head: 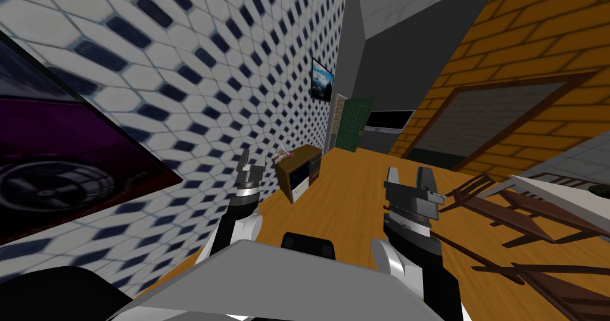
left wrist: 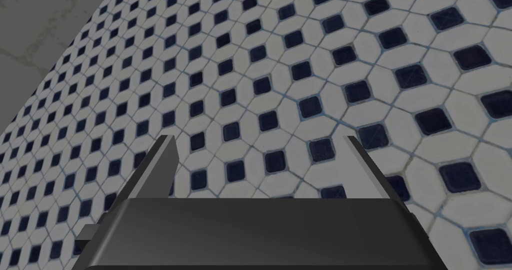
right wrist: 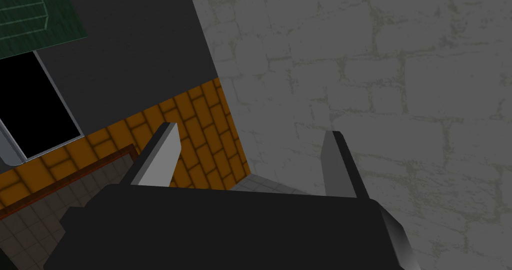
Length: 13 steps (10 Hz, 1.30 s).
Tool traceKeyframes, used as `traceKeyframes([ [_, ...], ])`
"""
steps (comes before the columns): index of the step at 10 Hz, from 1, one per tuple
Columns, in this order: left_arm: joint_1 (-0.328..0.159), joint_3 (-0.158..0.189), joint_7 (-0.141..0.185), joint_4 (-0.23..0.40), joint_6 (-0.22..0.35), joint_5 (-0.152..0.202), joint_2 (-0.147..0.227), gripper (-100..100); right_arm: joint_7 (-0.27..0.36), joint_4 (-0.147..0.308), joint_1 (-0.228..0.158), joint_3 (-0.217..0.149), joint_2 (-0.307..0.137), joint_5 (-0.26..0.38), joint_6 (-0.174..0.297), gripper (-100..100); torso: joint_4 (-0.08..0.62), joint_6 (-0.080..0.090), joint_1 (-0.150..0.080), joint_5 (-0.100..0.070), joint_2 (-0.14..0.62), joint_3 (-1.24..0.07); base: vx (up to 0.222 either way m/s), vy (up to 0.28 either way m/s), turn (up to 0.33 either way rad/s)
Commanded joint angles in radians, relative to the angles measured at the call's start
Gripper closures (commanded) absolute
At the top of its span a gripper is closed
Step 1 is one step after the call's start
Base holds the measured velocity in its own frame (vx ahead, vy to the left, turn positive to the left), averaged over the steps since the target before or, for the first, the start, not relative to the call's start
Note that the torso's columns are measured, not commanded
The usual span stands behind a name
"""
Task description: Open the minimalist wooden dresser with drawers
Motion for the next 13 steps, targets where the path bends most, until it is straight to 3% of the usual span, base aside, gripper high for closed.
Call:
traceKeyframes([
  [1, 0.0, 0.0, 0.0, 0.0, 0.0, 0.0, 0.0, 0, 0.0, 0.0, 0.0, 0.0, 0.0, 0.0, 0.0, 0, 0.041, 0.0, 0.0, 0.0, 0.041, -0.082, 0.0, 0.0, 0.0],
  [9, 0.0, 0.0, 0.0, 0.0, 0.0, 0.0, 0.0, 0, 0.0, 0.0, 0.0, 0.0, 0.0, 0.0, 0.0, 0, 0.617, 0.0, 0.0, 0.0, 0.618, -1.234, 0.0, 0.0, 0.0],
  [10, -0.005, -0.004, -0.002, 0.015, -0.004, 0.002, 0.042, -100, 0.0, 0.0, 0.0, 0.0, 0.0, 0.0, 0.0, 0, 0.691, 0.0, 0.0, 0.0, 0.691, -1.382, 0.016, 0.007, -0.013],
  [13, -0.024, -0.017, -0.008, 0.072, -0.018, 0.008, 0.124, -100, 0.0, 0.0, 0.0, 0.0, 0.0, 0.0, 0.0, 0, 0.736, 0.0, 0.001, 0.0, 0.736, -1.476, 0.032, 0.028, -0.022],
])
